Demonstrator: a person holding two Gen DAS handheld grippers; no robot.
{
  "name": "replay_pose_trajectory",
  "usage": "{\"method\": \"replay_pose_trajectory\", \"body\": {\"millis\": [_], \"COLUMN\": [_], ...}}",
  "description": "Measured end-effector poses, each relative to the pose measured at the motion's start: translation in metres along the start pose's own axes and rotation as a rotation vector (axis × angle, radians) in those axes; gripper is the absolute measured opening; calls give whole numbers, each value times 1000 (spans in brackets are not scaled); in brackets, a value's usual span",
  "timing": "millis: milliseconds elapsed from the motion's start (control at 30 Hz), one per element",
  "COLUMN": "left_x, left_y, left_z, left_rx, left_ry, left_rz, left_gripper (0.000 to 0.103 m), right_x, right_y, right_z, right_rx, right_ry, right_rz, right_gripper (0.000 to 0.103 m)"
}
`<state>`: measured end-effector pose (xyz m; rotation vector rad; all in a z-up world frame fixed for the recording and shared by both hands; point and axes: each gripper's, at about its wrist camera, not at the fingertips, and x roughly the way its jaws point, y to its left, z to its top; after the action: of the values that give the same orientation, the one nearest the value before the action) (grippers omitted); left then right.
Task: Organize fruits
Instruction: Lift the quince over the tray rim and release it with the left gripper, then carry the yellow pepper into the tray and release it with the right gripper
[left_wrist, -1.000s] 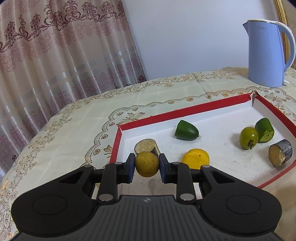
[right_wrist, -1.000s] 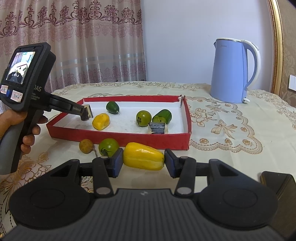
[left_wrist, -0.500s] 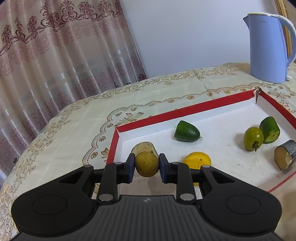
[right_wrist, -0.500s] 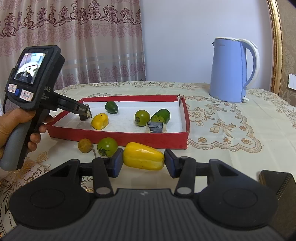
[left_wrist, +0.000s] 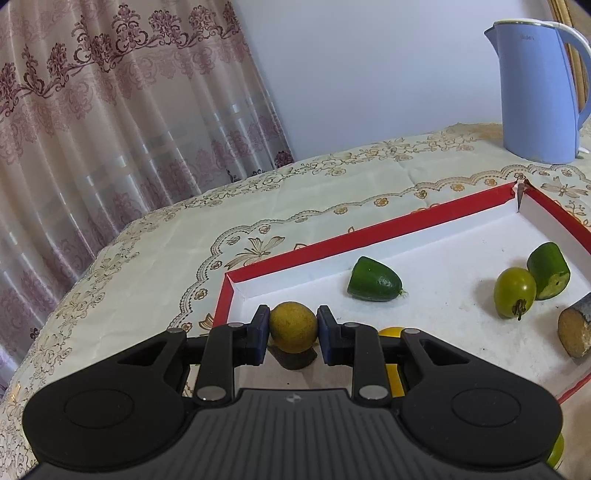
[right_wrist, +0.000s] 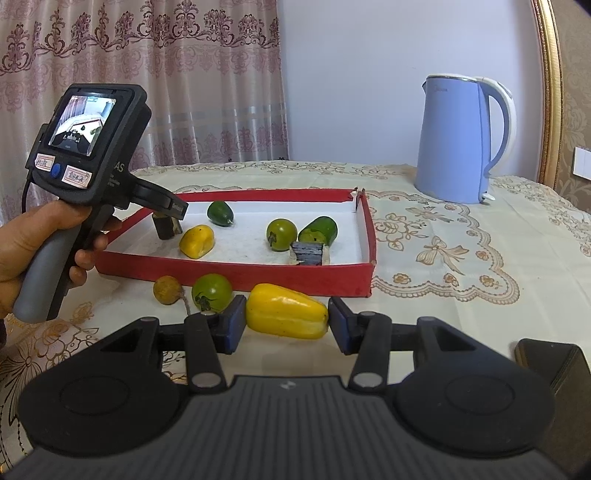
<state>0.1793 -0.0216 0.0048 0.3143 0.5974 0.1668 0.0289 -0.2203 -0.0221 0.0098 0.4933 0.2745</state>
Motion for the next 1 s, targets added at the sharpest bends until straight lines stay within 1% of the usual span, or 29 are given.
{"method": "replay_pose_trajectory", "body": {"millis": [200,267,300,367,400,467,500,533,567,600,633,700,733,800,933,1000], "left_x": [-2,-4,-5,-7,-10,-21,-27,-34,-42,-52,-60,-77,-83,-90,-91,-91], "left_y": [2,4,4,6,8,17,21,26,29,31,31,32,33,35,42,46], "left_z": [-1,-2,-3,-4,-5,-11,-16,-20,-25,-32,-39,-53,-59,-69,-82,-86], "left_rx": [-15,-20,-23,-27,-33,-68,-85,-100,-115,-122,-118,-120,-128,-144,-183,-200], "left_ry": [7,5,4,4,5,-9,-19,-33,-54,-79,-102,-138,-143,-130,-67,-58], "left_rz": [-23,-25,-24,-24,-24,-26,-18,-2,27,60,88,123,128,110,53,31], "left_gripper": [27,29,31,34,37,48,59,69,72,80,85,87,88,88,88,88], "right_x": [0,0,0,0,0,0,-1,0,0,2,3,6,7,10,16,20], "right_y": [2,2,3,4,5,5,6,6,6,6,6,8,9,11,13,13], "right_z": [1,2,2,3,3,5,6,7,9,10,12,15,17,21,32,39], "right_rx": [-4,-6,-7,-9,-9,-10,-12,-12,-12,-11,-10,-13,-15,-19,-19,-18], "right_ry": [-1,-3,-3,-4,-4,-8,-12,-16,-18,-19,-19,-21,-23,-29,-44,-51], "right_rz": [-4,-4,-4,-3,-1,1,2,4,7,11,18,25,27,33,44,47], "right_gripper": [46,46,46,46,46,46,46,46,46,46,46,46,46,46,46,46]}}
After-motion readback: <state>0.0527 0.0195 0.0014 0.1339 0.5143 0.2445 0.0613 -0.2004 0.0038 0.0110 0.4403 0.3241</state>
